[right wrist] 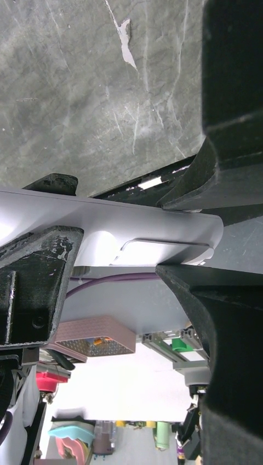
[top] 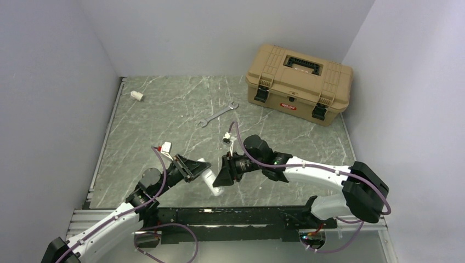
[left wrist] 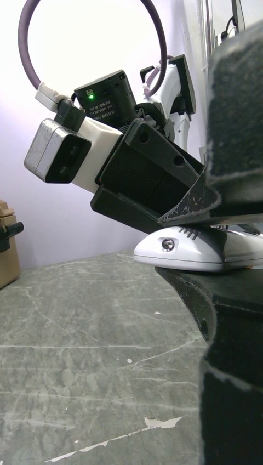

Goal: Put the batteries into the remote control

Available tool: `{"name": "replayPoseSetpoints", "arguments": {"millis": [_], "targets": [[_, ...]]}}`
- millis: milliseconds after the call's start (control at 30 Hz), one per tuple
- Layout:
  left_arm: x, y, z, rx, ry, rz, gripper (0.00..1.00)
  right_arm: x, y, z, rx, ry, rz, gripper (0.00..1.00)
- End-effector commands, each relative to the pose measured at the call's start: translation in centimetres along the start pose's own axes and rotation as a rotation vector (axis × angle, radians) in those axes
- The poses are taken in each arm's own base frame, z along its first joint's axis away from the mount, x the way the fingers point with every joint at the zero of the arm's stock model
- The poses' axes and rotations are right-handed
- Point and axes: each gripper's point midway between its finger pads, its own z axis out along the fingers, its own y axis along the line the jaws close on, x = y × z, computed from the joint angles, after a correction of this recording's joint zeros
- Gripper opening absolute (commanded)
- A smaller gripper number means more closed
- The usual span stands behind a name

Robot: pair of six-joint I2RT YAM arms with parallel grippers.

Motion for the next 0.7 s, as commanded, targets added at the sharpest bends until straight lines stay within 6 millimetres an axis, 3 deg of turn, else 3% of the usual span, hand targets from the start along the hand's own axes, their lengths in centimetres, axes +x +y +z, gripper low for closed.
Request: {"name": "replayPoseSetpoints", "arguments": {"millis": [0,267,667], "targets": [[0.8,-3.4,-0.7,0.164,0.043,-0.026,0.00,-3.3,1.1,0.8,-0.038,-0.086,-0.078,0.32],[0.9,-3.8,-0.7,0.184,0.050,-0.030,0.00,-3.4,1.0,1.1,-0.046,-0.082,-0.080,0.28],[1.1,-4.0,-0.8,0.195,0.063,-0.028,0.00,-5.0,1.2,1.0,-0.028,-0.094,-0.109,0.27]]}}
